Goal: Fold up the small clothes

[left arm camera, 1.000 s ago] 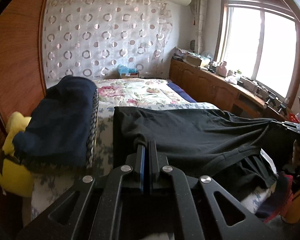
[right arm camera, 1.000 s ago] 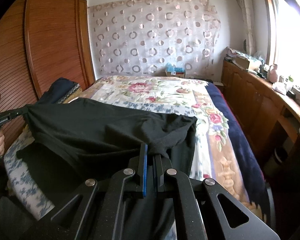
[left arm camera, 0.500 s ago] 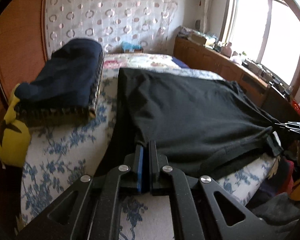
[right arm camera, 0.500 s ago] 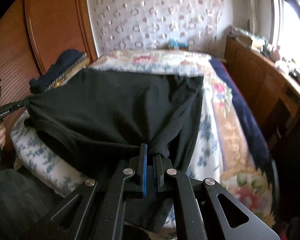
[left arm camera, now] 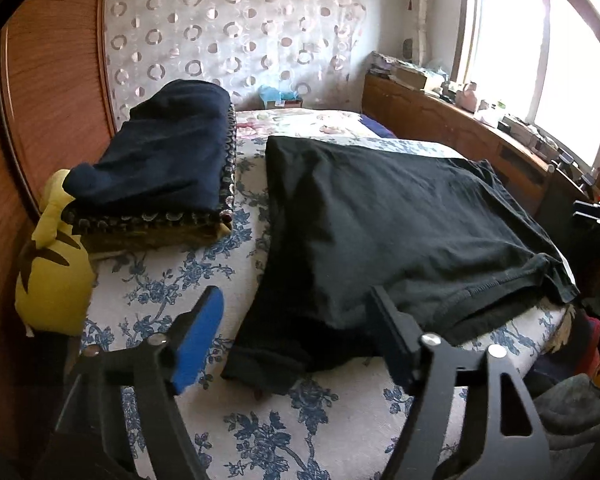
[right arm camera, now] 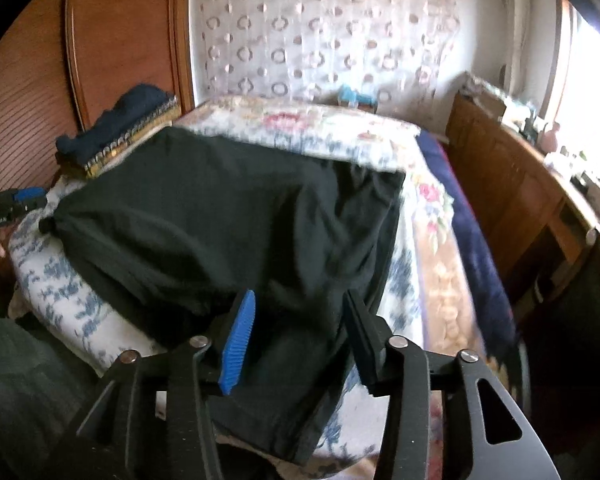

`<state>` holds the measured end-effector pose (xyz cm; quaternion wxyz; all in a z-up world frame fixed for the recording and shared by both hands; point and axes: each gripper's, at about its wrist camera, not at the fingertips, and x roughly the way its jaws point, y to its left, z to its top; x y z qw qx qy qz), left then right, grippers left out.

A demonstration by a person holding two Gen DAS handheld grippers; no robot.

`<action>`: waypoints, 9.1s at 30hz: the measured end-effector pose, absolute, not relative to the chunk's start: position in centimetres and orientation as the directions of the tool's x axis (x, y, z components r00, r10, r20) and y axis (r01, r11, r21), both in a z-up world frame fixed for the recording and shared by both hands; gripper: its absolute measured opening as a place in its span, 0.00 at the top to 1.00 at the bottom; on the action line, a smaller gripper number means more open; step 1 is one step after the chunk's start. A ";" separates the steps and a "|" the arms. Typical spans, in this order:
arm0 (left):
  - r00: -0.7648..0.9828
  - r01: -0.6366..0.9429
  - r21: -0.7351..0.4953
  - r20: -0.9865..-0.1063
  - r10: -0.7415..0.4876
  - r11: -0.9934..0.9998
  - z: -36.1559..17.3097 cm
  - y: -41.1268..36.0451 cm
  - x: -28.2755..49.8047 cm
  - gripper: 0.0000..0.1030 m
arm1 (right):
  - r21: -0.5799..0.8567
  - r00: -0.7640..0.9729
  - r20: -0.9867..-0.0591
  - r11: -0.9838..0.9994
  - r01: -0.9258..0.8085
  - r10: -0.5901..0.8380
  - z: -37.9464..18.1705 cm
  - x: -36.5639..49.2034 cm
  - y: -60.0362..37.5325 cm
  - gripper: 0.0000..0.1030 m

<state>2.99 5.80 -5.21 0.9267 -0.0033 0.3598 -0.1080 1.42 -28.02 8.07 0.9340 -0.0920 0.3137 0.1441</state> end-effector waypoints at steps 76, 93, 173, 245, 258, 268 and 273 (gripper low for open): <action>0.682 0.321 -0.211 -0.625 -0.380 0.923 -3.9 2.9 5.9 0.90 | -0.050 0.674 -0.698 0.922 -0.385 0.243 0.4 12.1 -24.0 0.28; 0.647 0.583 -0.160 -0.501 -0.575 0.796 4.6 -7.9 8.4 0.90 | 0.018 0.748 -0.613 0.951 -0.309 0.254 4.7 8.1 -28.8 0.28; 0.716 0.417 -0.122 -0.567 -0.408 0.901 -1.8 -4.2 8.7 0.25 | 0.020 0.750 -0.541 0.897 -0.441 0.381 5.4 5.6 -26.4 0.86; 0.769 0.315 -0.115 -0.551 -0.324 0.942 -2.7 -0.1 8.5 0.25 | -0.144 0.634 -0.659 0.759 -0.635 0.405 2.9 18.5 -15.6 0.90; 0.738 0.363 -0.115 -0.570 -0.361 0.925 -3.2 -2.0 8.3 0.25 | -0.236 0.757 -0.653 0.957 -0.170 -0.026 1.6 27.1 -29.9 0.88; 0.711 0.398 -0.121 -0.586 -0.389 0.909 -3.5 -3.6 8.3 0.25 | -0.067 0.741 -0.667 0.984 -0.166 0.080 0.1 24.5 -33.4 0.63; 0.675 0.447 -0.122 -0.605 -0.423 0.886 -4.1 -5.6 8.1 0.25 | -0.052 0.735 -0.666 0.975 -0.218 0.129 -0.2 19.2 -35.5 0.63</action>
